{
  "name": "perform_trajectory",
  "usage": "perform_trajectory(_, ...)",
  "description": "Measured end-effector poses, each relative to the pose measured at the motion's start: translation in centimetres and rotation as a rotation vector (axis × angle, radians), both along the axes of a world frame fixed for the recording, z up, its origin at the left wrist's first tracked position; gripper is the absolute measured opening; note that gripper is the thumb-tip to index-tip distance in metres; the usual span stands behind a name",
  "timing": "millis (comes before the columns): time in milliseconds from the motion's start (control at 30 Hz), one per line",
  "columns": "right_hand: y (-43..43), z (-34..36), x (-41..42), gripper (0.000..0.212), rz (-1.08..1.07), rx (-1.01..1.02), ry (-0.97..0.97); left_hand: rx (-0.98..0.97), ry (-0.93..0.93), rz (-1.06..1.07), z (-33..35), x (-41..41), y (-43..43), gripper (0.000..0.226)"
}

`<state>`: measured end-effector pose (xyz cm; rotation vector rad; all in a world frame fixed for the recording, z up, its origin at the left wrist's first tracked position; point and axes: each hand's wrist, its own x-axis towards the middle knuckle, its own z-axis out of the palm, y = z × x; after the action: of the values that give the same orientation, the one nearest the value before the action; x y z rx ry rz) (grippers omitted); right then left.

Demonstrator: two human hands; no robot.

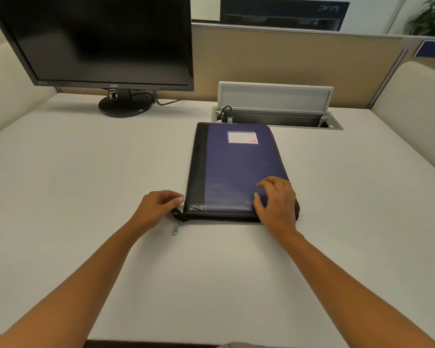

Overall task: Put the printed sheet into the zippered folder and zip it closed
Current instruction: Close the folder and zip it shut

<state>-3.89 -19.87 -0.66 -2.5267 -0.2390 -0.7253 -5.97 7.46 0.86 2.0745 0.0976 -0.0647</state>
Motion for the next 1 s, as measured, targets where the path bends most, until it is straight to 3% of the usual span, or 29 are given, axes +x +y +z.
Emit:
perform_trajectory(233, 6.1, 0.2, -3.6, 0.005, 0.278, 0.144, 0.114, 0.125, 0.044, -0.087, -0.5, -2.5, 1.0, 0.022)
perform_trajectory(433, 9.4, -0.8, -5.5, 0.018, 0.398, 0.087, 0.337, 0.211, -0.028, -0.075, -0.7, -3.3, 0.5, 0.014)
perform_trajectory(667, 12.1, -1.2, -6.7, 0.039, 0.308, 0.061, 0.445, 0.196, -0.051, -0.099, -0.8, -3.8, 0.2, 0.012)
perform_trajectory(1000, 13.5, -1.6, -6.5, 0.025, 0.165, 0.084, 0.471, -0.035, 0.016, -0.091, -1.0, -4.1, 0.5, 0.016)
